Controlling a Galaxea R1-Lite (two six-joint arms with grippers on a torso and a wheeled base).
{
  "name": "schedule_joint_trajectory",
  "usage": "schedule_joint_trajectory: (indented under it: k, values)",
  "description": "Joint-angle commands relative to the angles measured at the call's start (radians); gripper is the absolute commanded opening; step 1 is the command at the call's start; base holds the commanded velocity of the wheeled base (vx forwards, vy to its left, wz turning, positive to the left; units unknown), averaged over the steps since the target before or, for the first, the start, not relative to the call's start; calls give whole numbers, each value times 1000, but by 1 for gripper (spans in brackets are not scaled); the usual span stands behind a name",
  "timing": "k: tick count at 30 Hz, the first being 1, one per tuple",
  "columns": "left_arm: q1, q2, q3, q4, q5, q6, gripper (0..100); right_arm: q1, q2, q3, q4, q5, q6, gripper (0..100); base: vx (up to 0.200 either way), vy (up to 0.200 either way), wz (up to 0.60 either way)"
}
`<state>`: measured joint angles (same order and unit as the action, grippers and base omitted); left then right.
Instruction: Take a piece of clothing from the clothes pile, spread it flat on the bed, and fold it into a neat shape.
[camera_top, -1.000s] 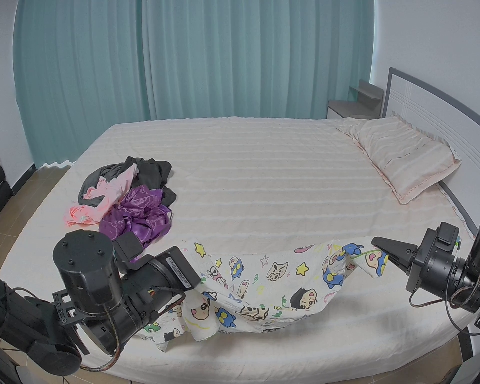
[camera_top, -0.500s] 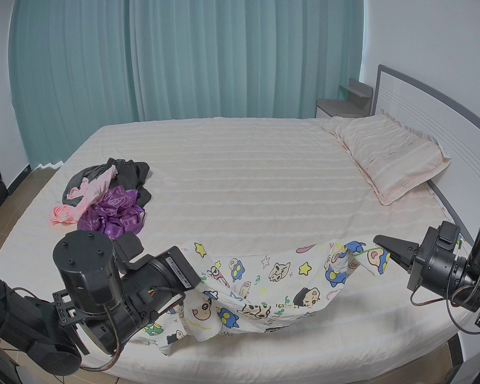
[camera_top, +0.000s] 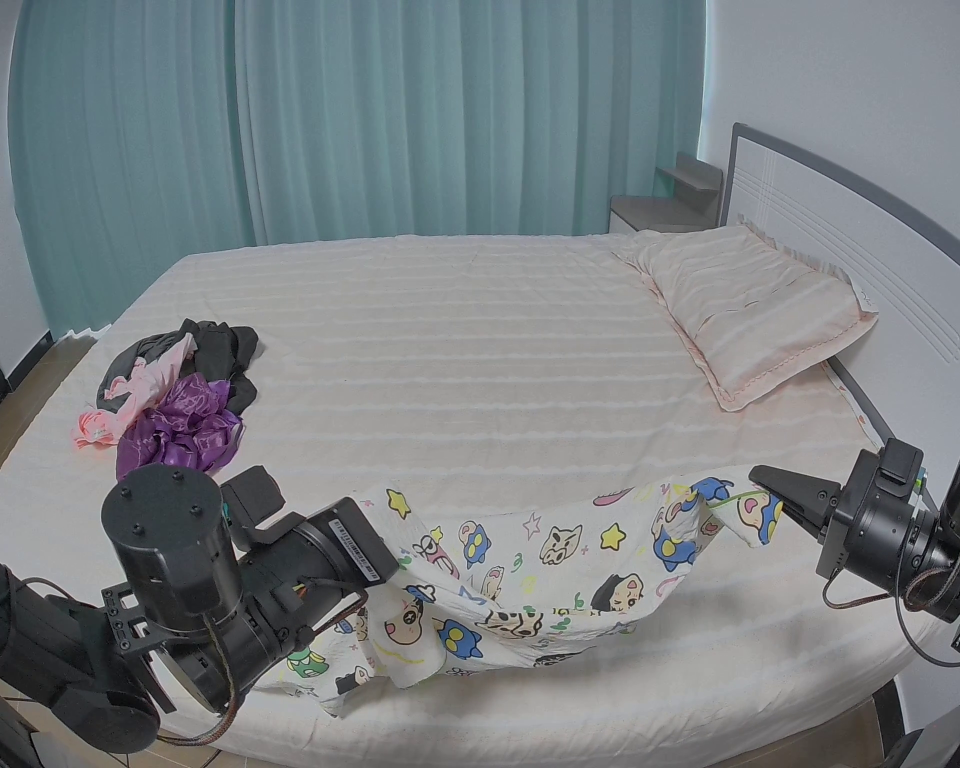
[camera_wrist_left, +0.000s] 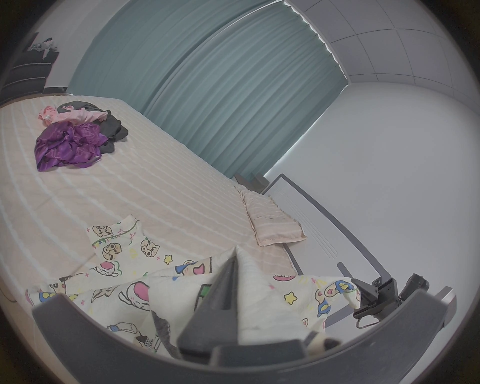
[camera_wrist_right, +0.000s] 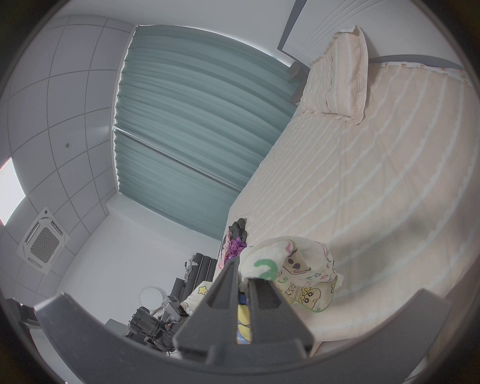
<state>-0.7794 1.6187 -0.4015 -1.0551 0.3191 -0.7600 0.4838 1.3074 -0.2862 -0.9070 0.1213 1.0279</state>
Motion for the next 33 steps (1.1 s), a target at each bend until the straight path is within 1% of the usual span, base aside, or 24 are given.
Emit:
schedule_joint_trajectory:
  k: [1, 6, 9, 11, 12, 18, 20, 24, 29, 32, 33]
  values:
    - [0, -13, -19, 0, -2, -1, 0, 1, -10, 9, 0, -3, 0, 0, 0, 0, 0]
    - [0, -19, -7, 0, 1, -4, 0, 1, -16, 24, 0, -9, -2, 0, 0, 0, 0]
    - [0, -51, -3, 1, 20, -4, 0, 4, -56, 28, 11, -9, -5, 0, 0, 0, 0]
    - [0, -57, -3, 1, 23, -4, 0, 6, -63, 28, 11, -9, -5, 0, -200, 0, 0]
    - [-1, -102, 6, 7, 26, -1, 0, 10, -109, 39, 14, -8, -8, 0, -200, 0, 0]
    - [-28, -183, 55, 14, 26, 7, 0, 18, -185, 42, 17, -5, -15, 0, -200, 0, 0]
    - [-40, -229, 82, 14, 26, 25, 0, 39, -240, 56, 17, 3, -42, 0, -200, 0, 0]
    - [-43, -275, 107, 15, 35, 54, 0, 70, -289, 73, 17, 6, -103, 0, -200, 0, 0]
    - [-44, -316, 128, 15, 87, 85, 0, 71, -326, 68, 16, 8, -141, 0, 0, 0, 0]
    - [-46, -373, 142, 17, 90, 108, 0, 71, -363, 64, 16, 11, -167, 0, 0, 0, 0]
    - [-46, -401, 147, 26, 90, 120, 0, 71, -381, 64, 14, 21, -178, 0, 0, 0, 0]
